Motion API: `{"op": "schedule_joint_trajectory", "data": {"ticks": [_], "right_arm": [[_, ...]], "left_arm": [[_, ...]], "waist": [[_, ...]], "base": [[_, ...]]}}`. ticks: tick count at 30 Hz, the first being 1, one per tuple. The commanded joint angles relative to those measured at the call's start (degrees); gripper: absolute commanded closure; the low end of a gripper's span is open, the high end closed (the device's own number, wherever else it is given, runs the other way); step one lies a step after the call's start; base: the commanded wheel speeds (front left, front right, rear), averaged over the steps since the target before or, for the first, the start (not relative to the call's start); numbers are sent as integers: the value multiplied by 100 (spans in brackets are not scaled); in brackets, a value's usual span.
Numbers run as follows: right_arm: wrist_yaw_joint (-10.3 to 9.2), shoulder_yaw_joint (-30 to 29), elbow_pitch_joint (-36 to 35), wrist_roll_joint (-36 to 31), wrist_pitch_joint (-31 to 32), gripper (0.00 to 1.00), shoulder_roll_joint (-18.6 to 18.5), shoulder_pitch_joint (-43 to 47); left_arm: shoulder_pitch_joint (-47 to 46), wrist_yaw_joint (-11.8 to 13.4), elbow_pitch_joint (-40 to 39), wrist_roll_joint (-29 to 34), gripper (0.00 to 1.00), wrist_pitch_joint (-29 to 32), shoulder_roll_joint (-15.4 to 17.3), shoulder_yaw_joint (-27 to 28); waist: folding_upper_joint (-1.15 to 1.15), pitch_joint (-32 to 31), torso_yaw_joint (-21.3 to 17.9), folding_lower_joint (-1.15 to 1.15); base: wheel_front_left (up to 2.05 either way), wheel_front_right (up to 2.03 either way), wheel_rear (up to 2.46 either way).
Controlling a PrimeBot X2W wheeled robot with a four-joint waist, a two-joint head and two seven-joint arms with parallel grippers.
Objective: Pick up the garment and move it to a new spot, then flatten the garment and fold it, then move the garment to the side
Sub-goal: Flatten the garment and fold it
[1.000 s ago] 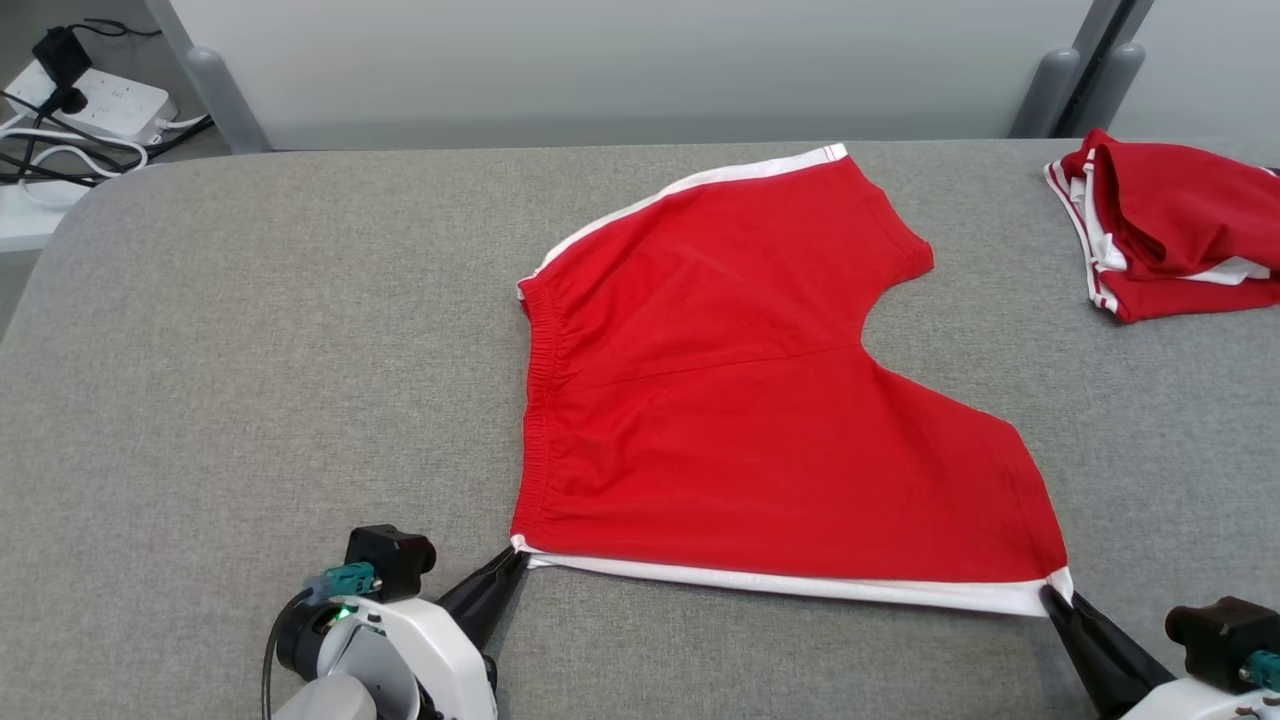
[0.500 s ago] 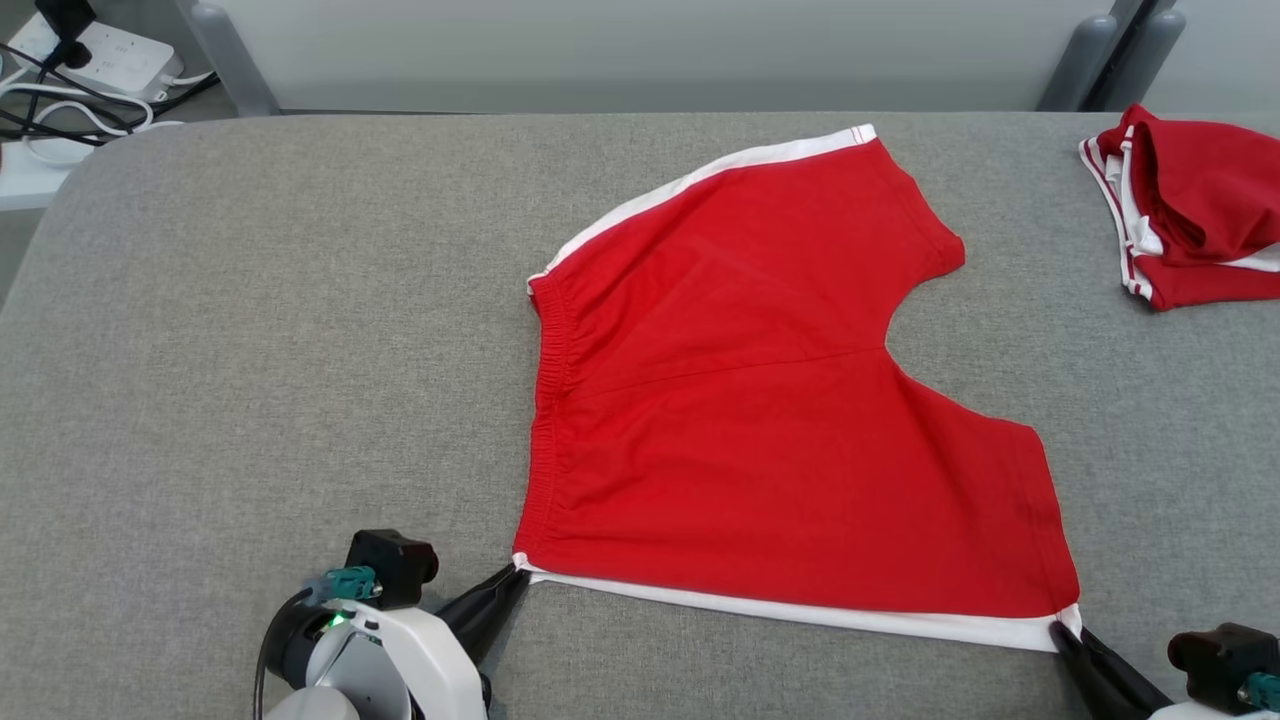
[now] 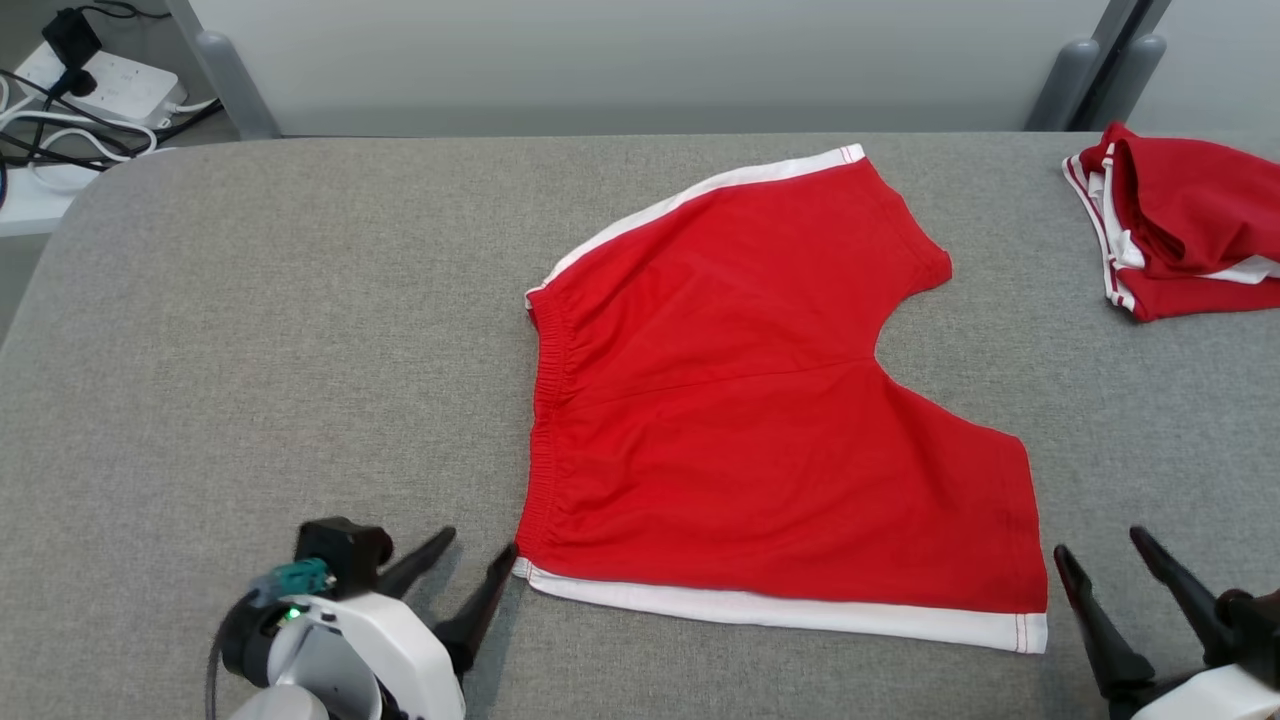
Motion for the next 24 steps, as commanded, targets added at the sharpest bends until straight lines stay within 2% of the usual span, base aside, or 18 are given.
{"op": "schedule_joint_trajectory", "data": {"ticks": [1,7,14,18,24], "right_arm": [[-24,28,-295,-118,-143,0,-142,-158],[-24,-110,-759,-435,-459,0,159,-135],[-24,-327,-795,-725,-1033,0,738,-25],[-24,-389,-679,-743,-1109,0,1062,57],[-24,-332,-597,-757,-1114,0,1222,224]], "left_arm": [[-54,95,-251,-28,0,-120,190,315],[23,299,-802,-31,0,-497,260,606],[258,431,-1034,160,0,-1535,32,887],[468,297,-976,421,0,-1794,-147,1011],[746,34,-702,796,0,-1827,-367,1305]], "waist": [[0,-31,2,0],[0,-209,68,0],[0,-409,86,0],[0,-560,89,0],[0,-786,93,0]], "base": [[0,0,0],[0,0,0],[0,0,0],[0,0,0],[0,0,0]]}}
